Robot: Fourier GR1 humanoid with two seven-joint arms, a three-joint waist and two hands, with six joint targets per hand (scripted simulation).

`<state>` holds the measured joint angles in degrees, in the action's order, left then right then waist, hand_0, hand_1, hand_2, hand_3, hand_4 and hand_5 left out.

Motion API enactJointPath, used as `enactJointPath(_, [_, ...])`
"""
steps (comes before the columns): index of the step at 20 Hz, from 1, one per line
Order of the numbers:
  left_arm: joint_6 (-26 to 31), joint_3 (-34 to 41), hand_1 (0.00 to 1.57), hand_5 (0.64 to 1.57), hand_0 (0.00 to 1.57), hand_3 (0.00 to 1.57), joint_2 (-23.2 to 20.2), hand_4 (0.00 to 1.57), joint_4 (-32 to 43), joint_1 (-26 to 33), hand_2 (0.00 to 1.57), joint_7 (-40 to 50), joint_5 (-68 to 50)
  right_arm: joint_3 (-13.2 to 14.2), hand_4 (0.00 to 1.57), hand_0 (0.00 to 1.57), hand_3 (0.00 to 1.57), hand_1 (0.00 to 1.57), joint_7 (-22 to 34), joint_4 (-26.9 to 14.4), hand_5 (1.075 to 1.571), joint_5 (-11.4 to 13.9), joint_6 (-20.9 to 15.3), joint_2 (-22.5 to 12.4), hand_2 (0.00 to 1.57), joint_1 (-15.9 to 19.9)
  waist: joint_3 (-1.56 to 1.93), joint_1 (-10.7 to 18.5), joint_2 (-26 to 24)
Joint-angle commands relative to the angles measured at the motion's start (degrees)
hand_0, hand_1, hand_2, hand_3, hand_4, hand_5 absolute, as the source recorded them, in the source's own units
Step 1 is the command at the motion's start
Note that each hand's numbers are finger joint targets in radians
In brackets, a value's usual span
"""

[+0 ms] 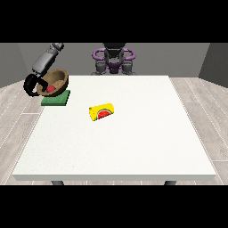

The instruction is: Pick the cup and pour the ball into the bowl, then pick the bowl and place it on the pad

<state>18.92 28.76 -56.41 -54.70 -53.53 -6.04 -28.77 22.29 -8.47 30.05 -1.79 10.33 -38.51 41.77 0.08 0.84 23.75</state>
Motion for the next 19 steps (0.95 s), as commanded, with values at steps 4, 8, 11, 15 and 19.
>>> enactJointPath(4, [0.0, 0.6, 0.0, 1.518, 0.0, 0.0, -0.2, 0.0, -3.4, 1.4, 0.0, 1.2, -1.6, 4.9, 0.0, 1.53, 1.28, 1.53, 2.4, -5.3, 1.567, -1.7, -5.9, -5.5, 1.52, -0.1, 0.02, 1.4, 0.9])
enactJointPath(8, [-1.2, 1.8, 0.0, 1.516, 0.0, 0.0, -2.5, 0.0, -4.8, -0.2, 0.0, 2.4, -2.7, 6.2, 0.0, 0.74, 1.05, 0.74, 1.0, -6.9, 1.538, -3.6, -4.4, -5.1, 0.69, 2.7, 0.04, 0.8, 4.3])
enactJointPath(11, [-1.3, 1.2, 0.0, 1.517, 0.0, 0.0, -1.3, 0.0, -4.3, 1.3, 0.0, 1.9, -2.5, 5.2, 0.0, 0.69, 1.02, 0.69, 2.8, -7.0, 1.535, -3.2, -3.7, -4.7, 0.57, 2.4, -0.01, 0.1, 1.9])
enactJointPath(15, [-0.9, 1.8, 0.0, 1.515, 0.0, 0.0, -1.7, 0.0, -2.8, 2.5, 0.0, 2.5, -3.2, 5.3, 0.0, 0.42, 0.59, 0.42, 4.2, -6.9, 1.5, -3.6, -1.4, -7.1, 0.47, 3.1, -0.04, -0.2, -0.1])
enactJointPath(19, [-1.3, 1.7, 0.0, 1.515, 0.0, 0.0, -0.9, 0.0, -3.2, 3.9, 0.0, 0.0, -2.3, 7.7, 0.0, 0.13, 0.38, 0.13, 7.5, -7.0, 1.467, -6.3, 2.7, -12.6, 0.28, 6.2, -0.04, -0.7, 0.2])
